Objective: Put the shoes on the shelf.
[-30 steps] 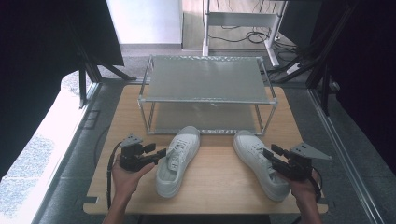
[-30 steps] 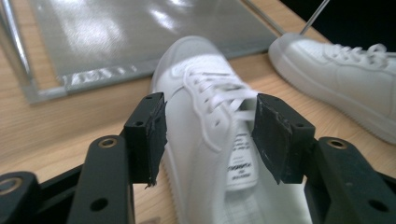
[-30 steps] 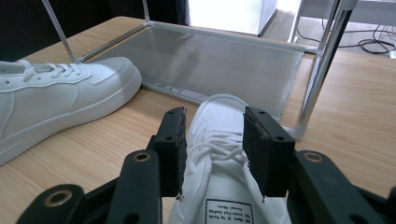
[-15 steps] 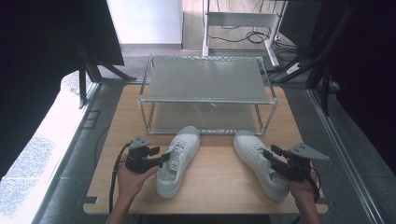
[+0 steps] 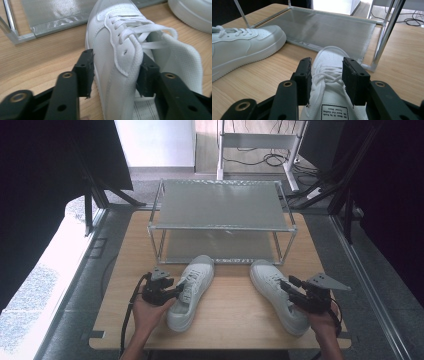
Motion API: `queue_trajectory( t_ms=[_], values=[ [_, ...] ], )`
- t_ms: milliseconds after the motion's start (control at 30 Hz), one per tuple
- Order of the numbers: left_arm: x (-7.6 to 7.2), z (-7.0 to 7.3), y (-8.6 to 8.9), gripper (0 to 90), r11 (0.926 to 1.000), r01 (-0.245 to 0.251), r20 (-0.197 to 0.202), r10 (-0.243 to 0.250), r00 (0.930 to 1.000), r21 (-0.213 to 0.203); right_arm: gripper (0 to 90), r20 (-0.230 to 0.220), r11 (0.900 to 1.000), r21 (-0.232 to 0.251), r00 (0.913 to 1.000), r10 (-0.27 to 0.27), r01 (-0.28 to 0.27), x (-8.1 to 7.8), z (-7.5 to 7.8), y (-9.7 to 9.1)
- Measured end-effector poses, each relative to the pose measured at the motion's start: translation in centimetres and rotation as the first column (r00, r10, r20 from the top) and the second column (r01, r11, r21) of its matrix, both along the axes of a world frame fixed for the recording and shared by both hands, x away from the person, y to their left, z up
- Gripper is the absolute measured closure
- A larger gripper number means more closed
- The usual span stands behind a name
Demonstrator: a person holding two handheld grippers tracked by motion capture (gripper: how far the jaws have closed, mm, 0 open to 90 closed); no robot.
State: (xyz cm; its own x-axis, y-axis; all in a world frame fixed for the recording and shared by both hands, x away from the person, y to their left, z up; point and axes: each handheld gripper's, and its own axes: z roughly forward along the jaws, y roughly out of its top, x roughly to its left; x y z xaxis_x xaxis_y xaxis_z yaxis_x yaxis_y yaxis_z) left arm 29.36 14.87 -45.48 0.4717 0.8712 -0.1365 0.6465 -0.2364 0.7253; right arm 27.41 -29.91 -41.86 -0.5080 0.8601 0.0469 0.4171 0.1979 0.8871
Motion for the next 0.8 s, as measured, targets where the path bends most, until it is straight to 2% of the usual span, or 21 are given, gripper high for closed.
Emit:
queue_trajectory(
  t_ms=[133, 367, 433, 500, 567, 633, 700, 800],
  values=[
    [0.2, 0.1, -0.6, 65.1, 0.9994, 0.005, -0.01, -0.005, 0.9999, 0.035, 59.4, 0.01, 1.0, 0.005, 0.9999, 0.0, 0.0, 0.0, 0.4, -0.2],
    [0.6, -0.6, -1.5, 68.5, 0.9932, -0.005, -0.036, 0.009, 0.9993, 0.116, 59.2, 0.004, 0.9998, 0.011, 0.9999, -0.016, 0.016, 0.1, 0.3, -0.8],
    [0.8, -0.9, -1.5, 69.6, 0.9927, -0.012, -0.041, 0.017, 0.999, 0.12, 59.1, -0.003, 0.9998, -0.002, 0.9998, -0.022, 0.022, 0.2, 0.3, -1.1],
    [0.9, -1.0, -1.6, 70.3, 0.9916, -0.021, -0.042, 0.026, 0.9988, 0.128, 59.2, -0.011, 0.9992, -0.038, 0.9999, -0.011, 0.01, 0.4, 0.4, -1.4],
    [0.9, -1.1, -1.8, 73.8, 0.9903, -0.02, -0.041, 0.026, 0.9988, 0.137, 58.4, -0.028, 0.9969, -0.078, 0.9996, 0.005, -0.007, 0.7, 0.6, -2.0],
    [1.0, -1.2, -1.9, 75.5, 0.9889, -0.027, -0.036, 0.032, 0.9988, 0.146, 57.9, -0.042, 0.9959, -0.091, 0.9991, -0.002, -0.002, 0.9, 0.8, -2.5],
    [1.0, -1.2, -1.9, 77.4, 0.9896, -0.033, -0.036, 0.038, 0.9986, 0.14, 57.7, -0.081, 0.9958, -0.09, 0.9966, 0.008, -0.016, 1.0, 0.6, -3.1],
    [1.0, -1.3, -1.8, 79.0, 0.9916, -0.039, -0.039, 0.045, 0.9982, 0.123, 58.6, -0.142, 0.9904, -0.124, 0.989, 0.042, -0.06, 1.4, -0.2, -3.3]
  ],
)
